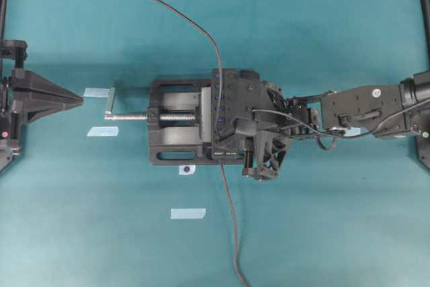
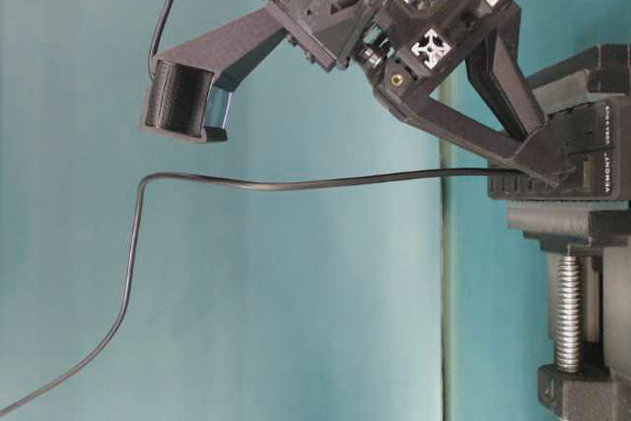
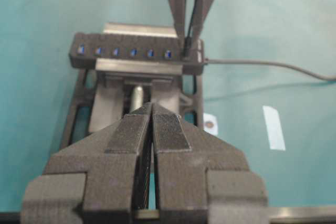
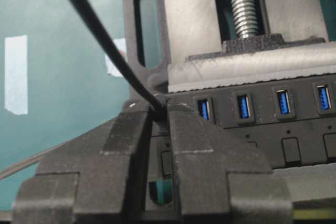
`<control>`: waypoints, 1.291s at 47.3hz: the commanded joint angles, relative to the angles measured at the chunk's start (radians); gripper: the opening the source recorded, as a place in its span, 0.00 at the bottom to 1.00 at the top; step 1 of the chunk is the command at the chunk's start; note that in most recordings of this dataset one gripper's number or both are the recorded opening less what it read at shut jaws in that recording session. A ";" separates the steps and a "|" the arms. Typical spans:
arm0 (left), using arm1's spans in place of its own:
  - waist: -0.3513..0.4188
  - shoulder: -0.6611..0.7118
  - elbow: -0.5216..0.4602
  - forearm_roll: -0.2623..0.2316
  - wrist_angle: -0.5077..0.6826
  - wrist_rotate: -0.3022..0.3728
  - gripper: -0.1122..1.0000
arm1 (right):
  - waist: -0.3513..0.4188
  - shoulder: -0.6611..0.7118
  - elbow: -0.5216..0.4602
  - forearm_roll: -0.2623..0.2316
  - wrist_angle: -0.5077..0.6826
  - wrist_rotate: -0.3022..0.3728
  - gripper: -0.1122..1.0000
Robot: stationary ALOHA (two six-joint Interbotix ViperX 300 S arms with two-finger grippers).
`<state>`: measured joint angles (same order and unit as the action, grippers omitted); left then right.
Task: Insert the USB into the front port of the fixed hub.
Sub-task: 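Align the plug with the front port and push it in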
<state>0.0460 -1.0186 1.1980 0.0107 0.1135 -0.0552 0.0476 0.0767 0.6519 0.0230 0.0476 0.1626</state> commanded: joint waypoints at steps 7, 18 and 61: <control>0.002 0.005 -0.009 0.003 -0.009 -0.003 0.10 | 0.038 0.011 -0.005 0.005 0.021 0.009 0.16; 0.002 0.005 -0.009 0.002 -0.009 -0.003 0.10 | 0.046 0.021 -0.005 0.005 0.046 0.009 0.16; 0.002 0.003 -0.009 0.002 -0.009 -0.003 0.10 | 0.046 0.014 -0.029 0.005 0.063 0.014 0.16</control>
<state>0.0460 -1.0201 1.2026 0.0107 0.1135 -0.0568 0.0522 0.0920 0.6289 0.0230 0.0966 0.1626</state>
